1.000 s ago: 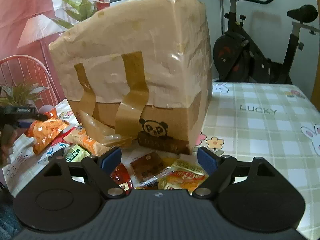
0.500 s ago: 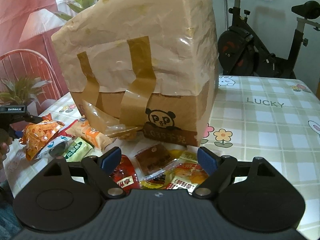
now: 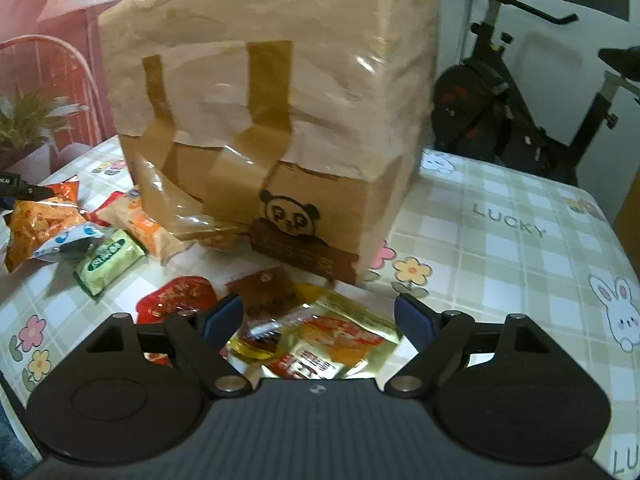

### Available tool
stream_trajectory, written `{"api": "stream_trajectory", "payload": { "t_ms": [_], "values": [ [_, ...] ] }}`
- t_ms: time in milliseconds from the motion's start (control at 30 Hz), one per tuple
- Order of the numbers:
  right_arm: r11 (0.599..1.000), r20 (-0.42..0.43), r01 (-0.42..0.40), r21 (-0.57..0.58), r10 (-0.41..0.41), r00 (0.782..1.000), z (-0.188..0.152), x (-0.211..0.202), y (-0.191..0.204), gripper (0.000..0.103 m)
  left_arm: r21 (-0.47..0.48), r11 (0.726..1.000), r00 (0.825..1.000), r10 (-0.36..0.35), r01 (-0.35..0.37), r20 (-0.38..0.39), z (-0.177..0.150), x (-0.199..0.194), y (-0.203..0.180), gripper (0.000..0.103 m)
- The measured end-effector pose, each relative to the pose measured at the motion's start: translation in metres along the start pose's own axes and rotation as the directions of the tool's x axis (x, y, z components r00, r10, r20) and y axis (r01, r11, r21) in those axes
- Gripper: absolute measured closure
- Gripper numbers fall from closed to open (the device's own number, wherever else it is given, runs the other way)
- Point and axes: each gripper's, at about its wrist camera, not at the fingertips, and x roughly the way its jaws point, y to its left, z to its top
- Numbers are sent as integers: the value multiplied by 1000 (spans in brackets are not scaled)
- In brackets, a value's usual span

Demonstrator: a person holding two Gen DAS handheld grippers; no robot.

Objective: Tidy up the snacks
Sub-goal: 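Grasp the red-orange chip bag with the left tool, then lift the red-orange bag with the left tool while the right tool grasps a small clear sauce packet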

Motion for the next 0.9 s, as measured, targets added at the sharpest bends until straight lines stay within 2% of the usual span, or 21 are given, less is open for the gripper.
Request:
{"api": "stream_trajectory", "payload": {
  "t_ms": [67, 200, 433, 533, 700, 800, 900],
  "values": [
    [999, -6, -29, -33, 29, 1000, 2, 3, 7, 26, -12, 1000, 1000, -9, 9, 0, -2, -2, 2, 48],
    [993, -33, -79, -90, 76, 997, 8, 14, 18, 32, -22, 1000, 1000, -17, 17, 2, -5, -4, 4, 48],
    [990, -96, -95, -104, 85, 992, 17, 45, 21, 41, -35, 999, 999, -36, 36, 13, -9, -7, 8, 48],
    [986, -121, -88, -144, 71, 990, 15, 51, 26, 42, -36, 999, 999, -37, 37, 18, -10, -6, 8, 48],
    [988, -96, -83, -129, 71, 993, 13, 45, 26, 53, -42, 999, 999, -34, 35, 17, -11, -5, 8, 46],
    [991, -45, -99, -87, 96, 994, 13, 32, 27, 53, -65, 997, 999, -36, 36, 6, -13, -4, 10, 39],
    [991, -5, -117, -60, 117, 993, 14, 22, 34, 53, -95, 994, 999, -51, 50, -2, -14, -4, 14, 28]
  ]
}}
